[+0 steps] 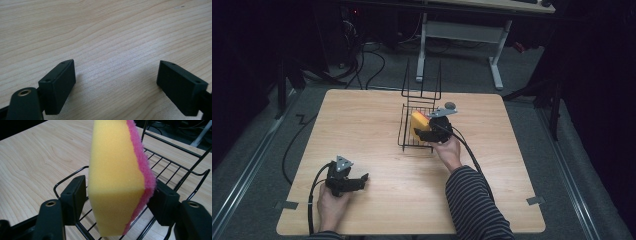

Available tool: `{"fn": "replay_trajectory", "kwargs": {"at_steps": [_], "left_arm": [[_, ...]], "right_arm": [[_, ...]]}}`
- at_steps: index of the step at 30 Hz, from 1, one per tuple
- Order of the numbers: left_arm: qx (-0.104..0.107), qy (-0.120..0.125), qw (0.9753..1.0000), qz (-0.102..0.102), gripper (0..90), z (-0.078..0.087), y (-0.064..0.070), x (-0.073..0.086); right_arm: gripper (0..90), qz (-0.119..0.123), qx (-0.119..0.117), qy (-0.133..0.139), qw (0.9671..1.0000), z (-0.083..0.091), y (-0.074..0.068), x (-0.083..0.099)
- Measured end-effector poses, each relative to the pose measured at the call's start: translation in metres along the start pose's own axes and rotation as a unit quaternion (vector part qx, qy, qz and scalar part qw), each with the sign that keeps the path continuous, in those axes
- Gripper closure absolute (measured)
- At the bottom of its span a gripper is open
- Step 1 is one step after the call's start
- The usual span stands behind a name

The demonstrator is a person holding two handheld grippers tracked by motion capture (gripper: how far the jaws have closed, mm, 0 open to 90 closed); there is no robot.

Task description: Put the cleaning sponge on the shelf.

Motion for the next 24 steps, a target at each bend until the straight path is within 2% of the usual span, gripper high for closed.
{"fn": "replay_trajectory", "kwargs": {"at_steps": [5, 11, 24], "left_arm": [[0.000, 0.000, 1.0000, 0.000, 16.1, 0.000, 0.000, 0.000], [0.000, 0.000, 1.0000, 0.000, 16.1, 0.000, 0.000, 0.000], [0.000, 0.000, 1.0000, 0.000, 16.1, 0.000, 0.000, 0.000]], "right_arm": [[31.1, -0.005, -0.006, 0.004, 1.0000, 0.004, 0.001, 0.001], [27.6, -0.001, -0.012, 0.004, 0.9999, 0.011, -0.003, 0.001], [26.6, 0.004, -0.013, 0.015, 0.9998, 0.029, -0.006, -0.001]]}}
Point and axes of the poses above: each handheld gripper's, and its own axes: z roughly backward along the jaws, x roughly out of its underside, y roughly to its right, the point moved 7 cm from there along -z, roughly forward along the jaws, and after that the axes turned 12 degrees about -x, right-handed, at the moved point
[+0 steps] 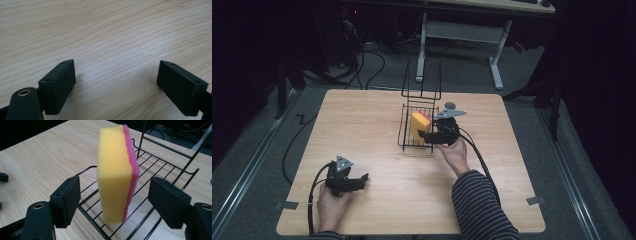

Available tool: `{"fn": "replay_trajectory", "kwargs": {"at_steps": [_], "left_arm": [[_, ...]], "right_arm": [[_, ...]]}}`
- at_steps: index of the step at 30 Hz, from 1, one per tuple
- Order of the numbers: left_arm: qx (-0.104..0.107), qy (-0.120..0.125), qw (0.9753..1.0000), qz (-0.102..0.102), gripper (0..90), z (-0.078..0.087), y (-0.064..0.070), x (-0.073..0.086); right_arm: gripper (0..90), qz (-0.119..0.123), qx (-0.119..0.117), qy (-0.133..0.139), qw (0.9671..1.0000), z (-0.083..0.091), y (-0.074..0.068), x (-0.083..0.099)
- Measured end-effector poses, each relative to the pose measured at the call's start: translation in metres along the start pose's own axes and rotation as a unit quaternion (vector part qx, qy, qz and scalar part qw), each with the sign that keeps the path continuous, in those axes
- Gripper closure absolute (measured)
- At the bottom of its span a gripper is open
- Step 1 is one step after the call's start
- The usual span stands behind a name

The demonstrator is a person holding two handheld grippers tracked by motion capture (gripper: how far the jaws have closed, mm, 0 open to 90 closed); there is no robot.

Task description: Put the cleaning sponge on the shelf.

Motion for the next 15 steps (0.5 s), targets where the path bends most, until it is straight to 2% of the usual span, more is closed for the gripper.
{"fn": "replay_trajectory", "kwargs": {"at_steps": [5, 10, 15], "left_arm": [[0.000, 0.000, 1.0000, 0.000, 16.0, 0.000, 0.000, 0.000], [0.000, 0.000, 1.0000, 0.000, 16.1, 0.000, 0.000, 0.000], [0.000, 0.000, 1.0000, 0.000, 16.0, 0.000, 0.000, 0.000]], "right_arm": [[27.0, -0.007, -0.001, 0.016, 0.9998, 0.013, -0.001, 0.003], [26.8, -0.002, 0.002, 0.022, 0.9998, 0.027, 0.001, 0.004], [26.8, -0.001, 0.002, 0.025, 0.9997, 0.035, 0.001, 0.006]]}}
Point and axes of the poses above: each handheld gripper's, and its own axes: z roughly backward along the jaws, x roughly out of its underside, y roughly to its right, the point moved 7 cm from there along -z, roughly forward along the jaws, and after that the axes turned 12 degrees about -x, right-handed, at the moved point
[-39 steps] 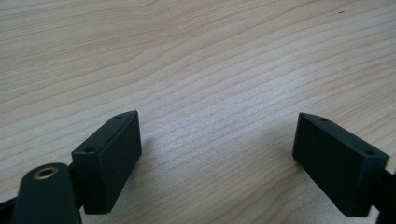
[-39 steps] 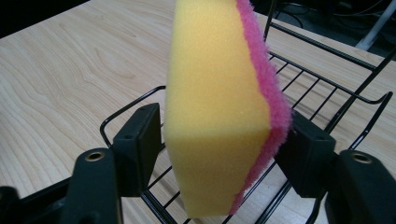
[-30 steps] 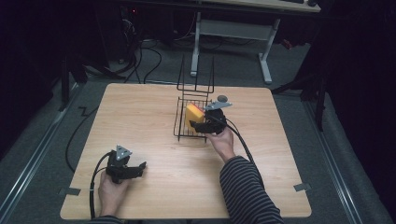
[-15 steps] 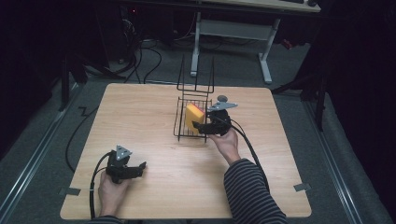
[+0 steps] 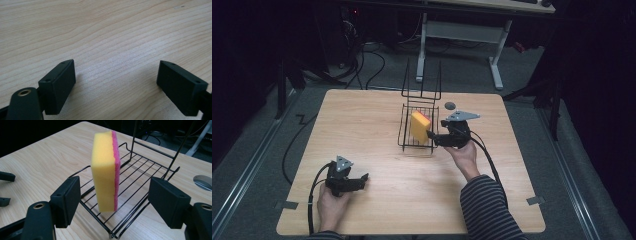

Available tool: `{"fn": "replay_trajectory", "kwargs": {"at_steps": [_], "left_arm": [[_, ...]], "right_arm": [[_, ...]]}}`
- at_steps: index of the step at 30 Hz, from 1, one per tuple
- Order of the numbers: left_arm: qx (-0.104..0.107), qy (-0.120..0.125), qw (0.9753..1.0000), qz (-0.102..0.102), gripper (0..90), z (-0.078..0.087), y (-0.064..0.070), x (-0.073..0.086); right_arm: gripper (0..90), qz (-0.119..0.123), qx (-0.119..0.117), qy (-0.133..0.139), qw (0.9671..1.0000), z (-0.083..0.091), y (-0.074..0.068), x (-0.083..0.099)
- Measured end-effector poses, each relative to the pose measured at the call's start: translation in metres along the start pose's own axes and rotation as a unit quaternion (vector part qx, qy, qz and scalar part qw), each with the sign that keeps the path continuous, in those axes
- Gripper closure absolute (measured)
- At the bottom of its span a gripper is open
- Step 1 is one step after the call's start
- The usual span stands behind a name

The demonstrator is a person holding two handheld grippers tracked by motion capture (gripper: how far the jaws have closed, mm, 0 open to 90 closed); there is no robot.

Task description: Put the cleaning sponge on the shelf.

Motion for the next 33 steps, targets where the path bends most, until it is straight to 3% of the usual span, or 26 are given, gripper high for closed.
{"fn": "replay_trajectory", "kwargs": {"at_steps": [11, 16, 24, 33], "left_arm": [[0.000, 0.000, 1.0000, 0.000, 16.0, 0.000, 0.000, 0.000], [0.000, 0.000, 1.0000, 0.000, 16.0, 0.000, 0.000, 0.000], [0.000, 0.000, 1.0000, 0.000, 16.0, 0.000, 0.000, 0.000], [0.000, 0.000, 1.0000, 0.000, 16.1, 0.000, 0.000, 0.000]], "right_arm": [[28.2, 0.000, 0.002, 0.025, 0.9997, 0.027, -0.001, 0.001], [28.4, 0.013, 0.010, 0.019, 0.9997, 0.036, -0.002, 0.002], [29.7, -0.008, 0.004, 0.031, 0.9995, 0.050, 0.001, 0.010], [31.1, 0.001, 0.006, 0.030, 0.9995, 0.061, -0.003, 0.012]]}}
Point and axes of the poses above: each handheld gripper's, and its own axes: z roughly backward along the jaws, x roughly out of its underside, y roughly to its right, the point moved 7 cm from there along -z, roughly forward along the jaws, and after that the axes turned 12 degrees about -x, right-handed, at the moved point
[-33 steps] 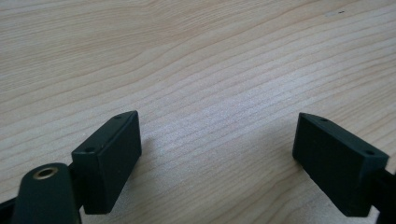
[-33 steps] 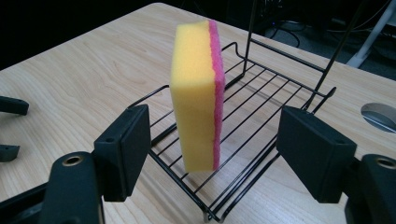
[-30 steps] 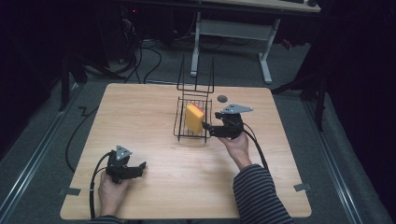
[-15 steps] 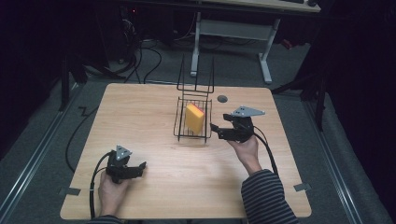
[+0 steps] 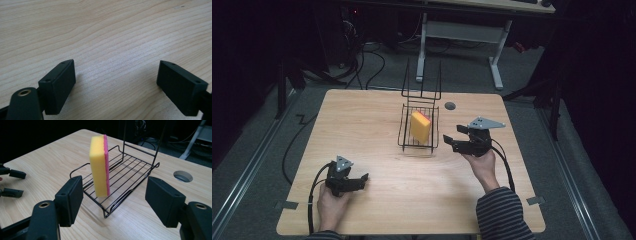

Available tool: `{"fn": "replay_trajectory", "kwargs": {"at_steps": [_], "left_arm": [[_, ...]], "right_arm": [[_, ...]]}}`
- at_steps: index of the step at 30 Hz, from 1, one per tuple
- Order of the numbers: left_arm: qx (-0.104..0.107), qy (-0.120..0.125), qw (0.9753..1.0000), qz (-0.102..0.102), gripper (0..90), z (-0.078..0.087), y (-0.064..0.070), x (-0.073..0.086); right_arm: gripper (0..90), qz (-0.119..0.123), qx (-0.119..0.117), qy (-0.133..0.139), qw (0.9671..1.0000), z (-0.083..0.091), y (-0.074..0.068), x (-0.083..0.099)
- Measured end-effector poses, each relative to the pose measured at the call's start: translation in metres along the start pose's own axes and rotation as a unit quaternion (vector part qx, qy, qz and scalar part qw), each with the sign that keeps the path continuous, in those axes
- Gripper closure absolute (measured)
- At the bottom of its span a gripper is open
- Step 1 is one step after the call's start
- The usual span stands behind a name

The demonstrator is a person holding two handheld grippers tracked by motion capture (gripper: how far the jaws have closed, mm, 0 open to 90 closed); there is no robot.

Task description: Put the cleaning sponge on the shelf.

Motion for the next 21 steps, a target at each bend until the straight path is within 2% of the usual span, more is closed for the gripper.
{"fn": "replay_trajectory", "kwargs": {"at_steps": [9, 11, 12, 14, 17, 21], "left_arm": [[0.000, 0.000, 1.0000, 0.000, 16.0, 0.000, 0.000, 0.000], [-0.001, 0.000, 1.0000, -0.001, 16.0, 0.000, 0.000, 0.000], [-0.001, 0.000, 1.0000, -0.001, 16.1, 0.000, 0.000, 0.000], [-0.001, 0.000, 1.0000, -0.001, 16.1, 0.000, 0.000, 0.000], [-0.001, 0.000, 1.0000, -0.001, 16.1, 0.000, 0.000, 0.000], [-0.001, 0.000, 1.0000, -0.001, 16.2, 0.000, 0.000, 0.000]], "right_arm": [[31.3, -0.003, 0.004, 0.007, 1.0000, 0.015, 0.000, 0.000], [32.6, -0.014, 0.004, 0.017, 0.9997, 0.019, 0.001, 0.002], [32.2, -0.021, 0.008, 0.012, 0.9997, 0.022, 0.002, 0.007], [32.5, -0.020, 0.011, 0.017, 0.9996, 0.024, 0.002, 0.009], [32.4, -0.032, 0.009, 0.024, 0.9992, 0.031, 0.002, 0.014], [32.8, -0.028, 0.016, 0.032, 0.9990, 0.039, 0.001, 0.015]]}}
Point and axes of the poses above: each handheld gripper's, and its own axes: z roughly backward along the jaws, x roughly out of its underside, y roughly to its right, the point moved 7 cm from there along -z, roughly forward along the jaws, and after that the axes turned 12 degrees about -x, right-handed, at the moved point
